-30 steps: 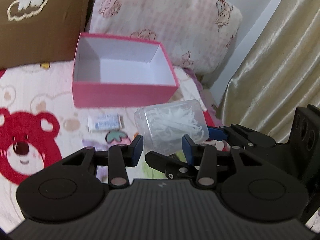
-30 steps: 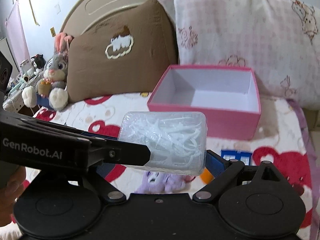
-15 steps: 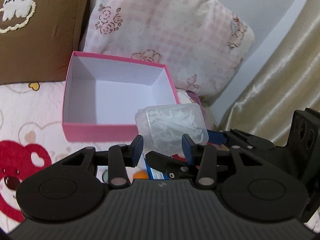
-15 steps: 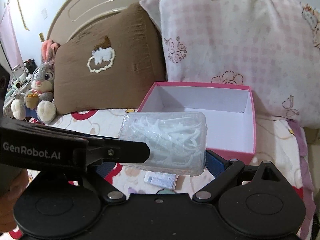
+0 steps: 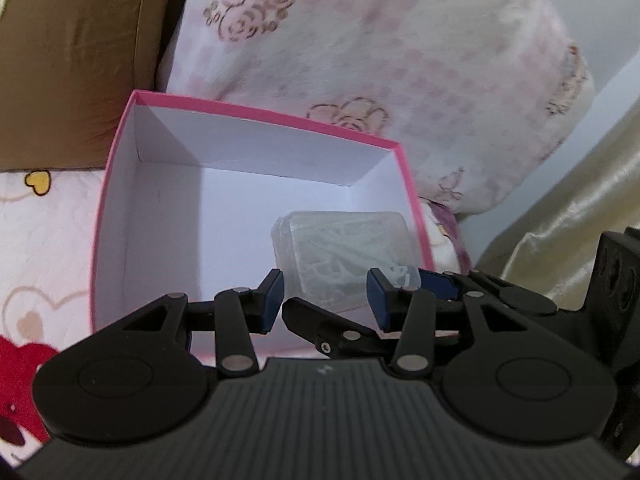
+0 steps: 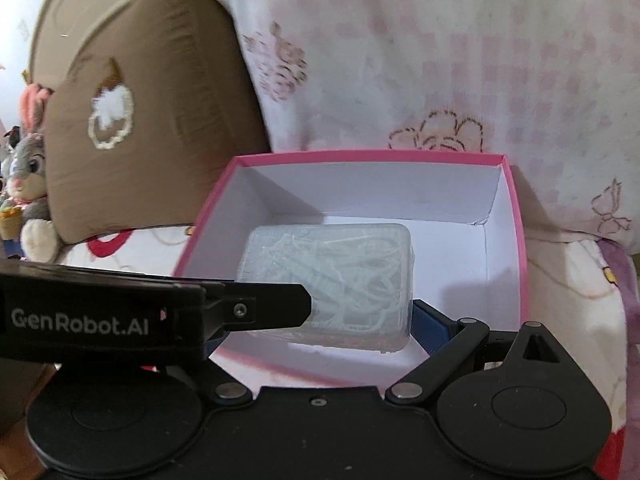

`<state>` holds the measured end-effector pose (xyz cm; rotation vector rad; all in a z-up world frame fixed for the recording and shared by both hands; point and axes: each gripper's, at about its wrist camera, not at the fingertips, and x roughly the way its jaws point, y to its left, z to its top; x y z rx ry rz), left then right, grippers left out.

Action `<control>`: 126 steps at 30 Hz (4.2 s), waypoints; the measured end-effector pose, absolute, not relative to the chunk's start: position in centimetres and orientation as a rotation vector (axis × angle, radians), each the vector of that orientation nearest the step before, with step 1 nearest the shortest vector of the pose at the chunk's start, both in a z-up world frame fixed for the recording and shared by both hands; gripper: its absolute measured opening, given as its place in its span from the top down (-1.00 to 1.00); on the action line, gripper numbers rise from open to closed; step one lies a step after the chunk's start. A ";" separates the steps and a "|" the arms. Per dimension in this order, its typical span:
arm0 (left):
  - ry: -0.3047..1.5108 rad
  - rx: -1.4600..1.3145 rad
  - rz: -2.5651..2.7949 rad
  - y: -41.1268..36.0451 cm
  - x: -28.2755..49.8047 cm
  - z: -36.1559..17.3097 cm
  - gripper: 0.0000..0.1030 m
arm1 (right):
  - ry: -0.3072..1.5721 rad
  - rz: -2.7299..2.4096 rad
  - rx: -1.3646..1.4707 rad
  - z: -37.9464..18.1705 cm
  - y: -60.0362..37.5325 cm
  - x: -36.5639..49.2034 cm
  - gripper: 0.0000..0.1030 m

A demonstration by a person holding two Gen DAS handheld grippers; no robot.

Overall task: Organize objects
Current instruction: 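Carry the floss-pick box with the left tool into the pink box, then open the left tool to release the floss-pick box and withdraw, then move the right tool down to the green yarn ball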

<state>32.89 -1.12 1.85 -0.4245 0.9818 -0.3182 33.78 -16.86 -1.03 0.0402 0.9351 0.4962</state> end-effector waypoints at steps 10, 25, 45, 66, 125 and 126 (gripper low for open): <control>1.070 -0.415 -0.281 0.6 38.4 -2.9 0.17 | 1.035 0.497 0.062 -6.2 -14.5 38.6 -0.87; 1.105 -0.445 -0.219 2.0 41.0 -6.3 0.49 | 1.198 0.607 -0.008 -8.4 -13.6 42.2 -0.89; 1.074 -0.326 -0.163 0.6 39.6 -6.7 0.52 | 1.218 0.490 -0.142 -9.4 -13.4 38.4 0.25; 0.908 -0.172 -0.159 0.4 34.3 -0.6 0.46 | 1.039 0.458 -0.073 -3.7 -17.1 33.1 -0.05; 0.968 0.120 -0.376 -3.6 4.7 8.0 -0.68 | 0.929 0.730 -0.275 5.7 -25.4 4.2 -0.81; 0.962 0.119 -0.378 -3.7 4.6 7.6 -0.68 | 0.927 0.733 -0.274 5.3 -25.6 4.1 -0.81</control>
